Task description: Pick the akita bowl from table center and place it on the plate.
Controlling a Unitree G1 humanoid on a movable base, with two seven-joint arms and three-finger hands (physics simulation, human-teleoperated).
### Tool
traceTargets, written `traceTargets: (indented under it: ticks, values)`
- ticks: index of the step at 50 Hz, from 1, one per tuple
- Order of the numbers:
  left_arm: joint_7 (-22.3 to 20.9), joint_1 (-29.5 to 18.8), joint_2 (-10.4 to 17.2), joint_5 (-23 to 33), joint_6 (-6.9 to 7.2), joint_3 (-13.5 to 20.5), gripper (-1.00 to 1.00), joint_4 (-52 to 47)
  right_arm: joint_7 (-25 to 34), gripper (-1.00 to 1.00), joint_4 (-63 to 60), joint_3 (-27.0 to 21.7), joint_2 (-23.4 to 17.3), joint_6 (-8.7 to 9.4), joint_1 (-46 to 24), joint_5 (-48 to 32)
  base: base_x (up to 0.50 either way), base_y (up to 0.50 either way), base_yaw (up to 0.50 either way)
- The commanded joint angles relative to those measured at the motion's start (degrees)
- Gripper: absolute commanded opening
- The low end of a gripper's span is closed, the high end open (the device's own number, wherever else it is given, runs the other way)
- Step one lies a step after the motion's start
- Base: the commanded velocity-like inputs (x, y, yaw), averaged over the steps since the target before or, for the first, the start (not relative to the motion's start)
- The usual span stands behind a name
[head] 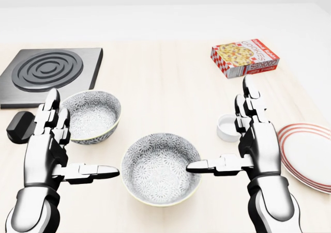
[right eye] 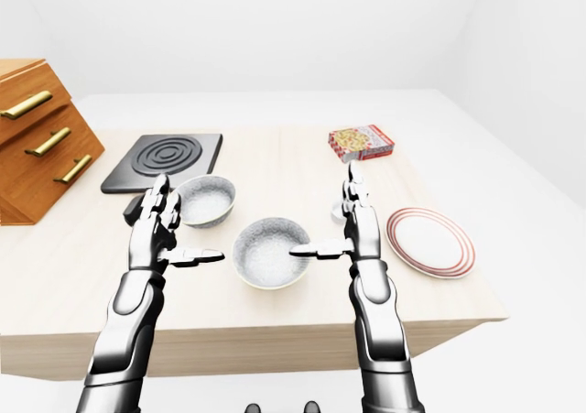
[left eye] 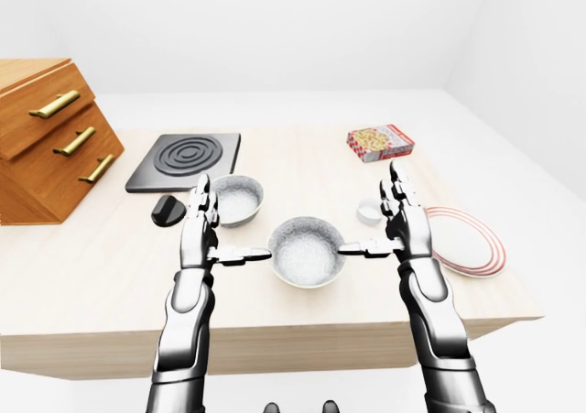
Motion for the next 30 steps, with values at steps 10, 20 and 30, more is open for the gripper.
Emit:
traceTargets:
  ticks: [10, 20, 30]
  values:
    - [0.12, -0.12, 0.15, 0.03, 0.0, 0.21, 1.0, 1.06, 0.61, 1.0, 0.16, 0.05, -0.03, 0.0, 0.37, -0.71, 0.3, 0.0, 0.0]
    - [0.15, 0.14, 0.17, -0.12, 0.0, 0.38, 1.0, 1.85, 0.47, 1.0, 1.17, 0.05, 0.01, 0.0, 0.15, -1.51, 0.0, 0.0, 0.0]
    - [0.1, 0.5, 0.17, -0.03, 0.0, 0.33, 1.0, 2.95, 0.12, 1.0, 2.64, -0.03, 0.06, 0.0, 0.52, -2.14, 0.0, 0.0, 0.0]
